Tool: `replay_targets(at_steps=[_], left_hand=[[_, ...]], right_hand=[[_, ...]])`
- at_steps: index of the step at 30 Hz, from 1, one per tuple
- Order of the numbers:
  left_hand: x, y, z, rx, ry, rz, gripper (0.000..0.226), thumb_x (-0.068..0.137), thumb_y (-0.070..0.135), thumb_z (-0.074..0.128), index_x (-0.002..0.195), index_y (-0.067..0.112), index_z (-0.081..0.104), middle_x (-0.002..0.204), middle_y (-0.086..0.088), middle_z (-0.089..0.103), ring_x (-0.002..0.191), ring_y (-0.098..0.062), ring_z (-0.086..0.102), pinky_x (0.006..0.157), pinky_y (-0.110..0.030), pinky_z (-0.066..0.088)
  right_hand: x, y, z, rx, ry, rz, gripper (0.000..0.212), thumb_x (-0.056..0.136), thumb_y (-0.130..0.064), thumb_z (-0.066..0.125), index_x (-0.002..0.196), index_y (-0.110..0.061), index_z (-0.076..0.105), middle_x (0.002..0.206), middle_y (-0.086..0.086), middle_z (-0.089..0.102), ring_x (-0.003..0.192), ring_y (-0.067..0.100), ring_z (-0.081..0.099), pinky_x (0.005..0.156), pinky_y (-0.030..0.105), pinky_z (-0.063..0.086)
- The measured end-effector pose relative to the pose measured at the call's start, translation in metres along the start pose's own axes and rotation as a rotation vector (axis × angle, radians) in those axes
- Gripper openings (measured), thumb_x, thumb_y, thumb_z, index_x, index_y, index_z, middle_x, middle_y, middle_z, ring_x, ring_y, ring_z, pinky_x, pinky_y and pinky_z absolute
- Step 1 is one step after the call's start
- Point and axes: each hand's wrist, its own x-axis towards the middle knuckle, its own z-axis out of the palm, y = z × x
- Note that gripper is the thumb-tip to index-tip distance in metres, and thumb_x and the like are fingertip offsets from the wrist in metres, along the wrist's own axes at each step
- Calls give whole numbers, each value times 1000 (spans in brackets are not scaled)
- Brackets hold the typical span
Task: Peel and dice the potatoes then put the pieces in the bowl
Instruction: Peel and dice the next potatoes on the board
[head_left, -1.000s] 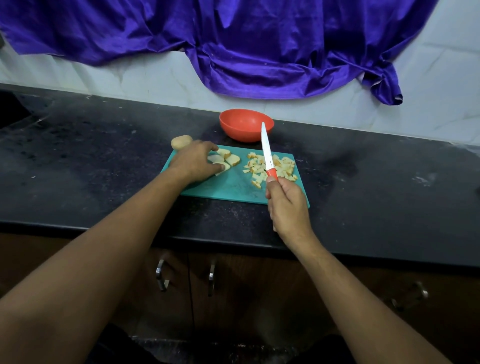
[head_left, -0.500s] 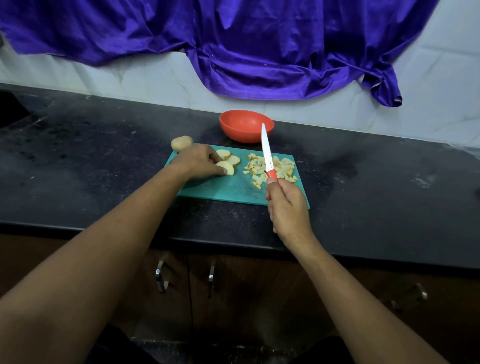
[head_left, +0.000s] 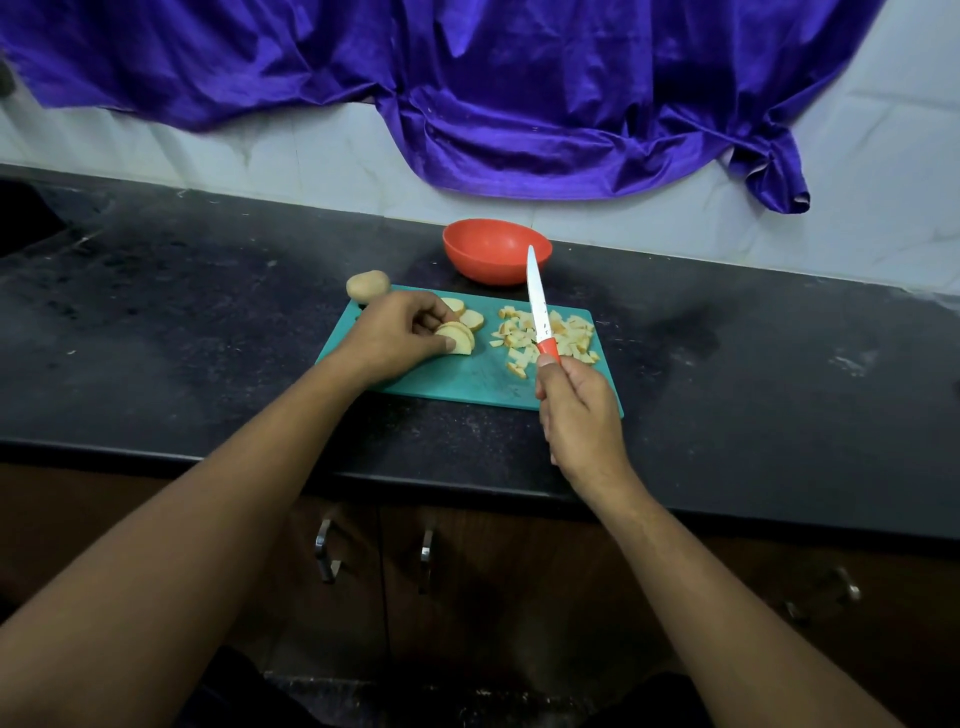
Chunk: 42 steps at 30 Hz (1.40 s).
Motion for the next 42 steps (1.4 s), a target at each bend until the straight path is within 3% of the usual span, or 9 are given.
replay_targets(at_steps=[4,12,15,18,28,33,35,38,42], left_hand=[[-18,-2,-2,-3,63,78,16,85,18,83,98,19,74,90,4,73,76,1,60,68,-8,46],[-29,-12,3,112,116,119,18,87,34,80,104,32,75,90,13,73,87,-4,66,79,-25,54],[-33,-9,5,104,148,134,26,88,30,79,113,34,73,90,14,71,87,-5,66,81,-25,54],[-34,-9,5,123,172,128,19,89,29,79,107,33,76,88,13,72,85,-5,66,82,-33,57],[-39,-6,8,104,202,42,14,86,34,81,98,37,75,89,16,72,84,-2,65,81,-34,58],[-42,-3,9,85,209,8,16,87,31,81,102,36,76,91,18,73,85,1,66,85,-32,58],[-43,-2,12,72,225,-5,17,87,30,81,103,34,77,90,19,73,85,1,66,86,-34,58],[-44,2,17,54,258,-20,20,87,27,81,106,32,77,93,18,73,86,1,66,88,-33,58],[-44,5,22,69,276,-42,25,88,27,80,112,30,77,98,16,75,87,1,67,90,-34,58]], right_hand=[[1,1,0,-4,1,0,37,108,-36,48,76,-19,58,57,-5,47,52,14,41,48,35,35],[-1,-1,0,1,-4,-1,38,108,-36,48,75,-20,57,57,-4,46,52,15,41,50,37,34],[-2,-1,0,-1,-1,6,38,108,-36,48,76,-19,58,58,-5,46,54,15,41,51,38,34],[-2,-1,1,-6,0,4,38,108,-36,48,75,-20,58,57,-6,46,52,14,40,49,35,33],[-3,-4,2,-71,-13,-4,36,107,-36,50,76,-20,61,56,-7,48,53,16,43,52,38,36],[2,-16,5,-321,-153,0,26,106,-39,51,93,-24,68,67,-1,61,61,19,57,64,52,52],[4,-25,7,-460,-213,-30,23,106,-39,51,111,-25,68,77,-1,66,72,18,64,71,50,56],[8,-38,8,-589,-230,-29,37,106,-37,50,142,-32,55,101,2,73,93,22,69,84,41,56],[15,-58,10,-670,-238,-24,40,104,-33,50,145,-35,53,96,-1,71,88,19,68,82,40,57]])
